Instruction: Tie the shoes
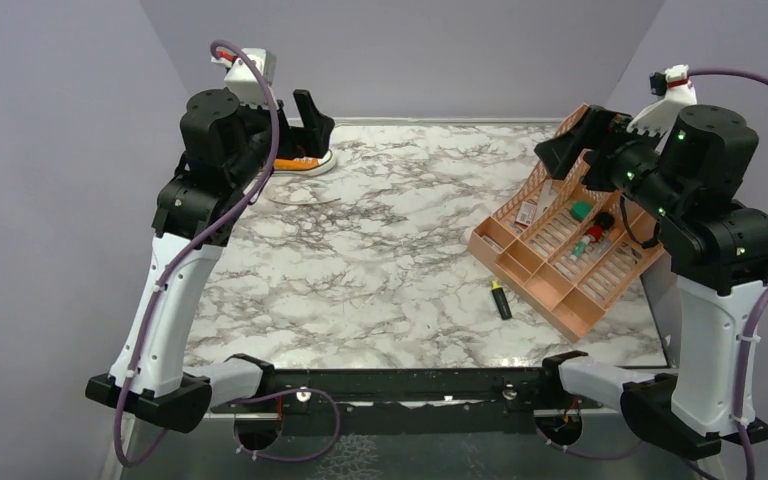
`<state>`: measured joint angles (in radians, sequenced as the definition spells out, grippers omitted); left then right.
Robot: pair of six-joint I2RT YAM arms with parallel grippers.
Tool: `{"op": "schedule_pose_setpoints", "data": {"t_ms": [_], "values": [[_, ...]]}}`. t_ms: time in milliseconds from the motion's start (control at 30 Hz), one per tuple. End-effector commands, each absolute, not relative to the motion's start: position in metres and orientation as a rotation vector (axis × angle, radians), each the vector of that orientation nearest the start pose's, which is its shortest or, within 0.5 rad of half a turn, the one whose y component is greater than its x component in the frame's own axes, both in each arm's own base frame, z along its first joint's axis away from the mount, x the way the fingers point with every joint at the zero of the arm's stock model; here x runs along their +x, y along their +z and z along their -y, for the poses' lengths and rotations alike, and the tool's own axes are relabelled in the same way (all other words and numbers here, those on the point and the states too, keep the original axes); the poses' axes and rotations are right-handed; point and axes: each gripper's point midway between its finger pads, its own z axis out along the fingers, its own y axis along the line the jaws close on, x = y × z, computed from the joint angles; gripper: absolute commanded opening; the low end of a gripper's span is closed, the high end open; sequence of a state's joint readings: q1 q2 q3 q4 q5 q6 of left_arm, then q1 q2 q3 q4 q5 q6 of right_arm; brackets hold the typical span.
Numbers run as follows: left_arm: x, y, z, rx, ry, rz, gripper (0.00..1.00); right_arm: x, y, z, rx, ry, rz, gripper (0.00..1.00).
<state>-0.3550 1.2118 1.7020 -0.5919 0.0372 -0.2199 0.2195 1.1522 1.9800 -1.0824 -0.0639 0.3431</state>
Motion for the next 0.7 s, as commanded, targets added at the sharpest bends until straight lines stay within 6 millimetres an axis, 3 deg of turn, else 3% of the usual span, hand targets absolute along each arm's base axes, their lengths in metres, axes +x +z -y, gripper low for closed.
{"op": "schedule_pose_setpoints", "data": {"t_ms": [0, 367, 500, 667], "values": [[0.328, 0.447, 0.144, 0.114, -0.608, -1.735, 0.99, 0.248, 0.454, -0.076, 0.099, 0.430, -1.920, 1.00], [0.354, 0.372, 0.127, -0.027, -0.630, -1.931, 0.99, 0.237, 0.429, -0.088, 0.006, 0.500, -1.986, 1.00], [0.383, 0.338, 0.108, -0.086, -0.502, -2.007, 0.99, 0.232, 0.432, -0.102, -0.094, 0.573, -1.938, 1.00], [0.435, 0.299, 0.073, -0.107, -0.290, -2.090, 0.99, 0.225, 0.433, -0.136, -0.292, 0.749, -1.903, 1.00]]}}
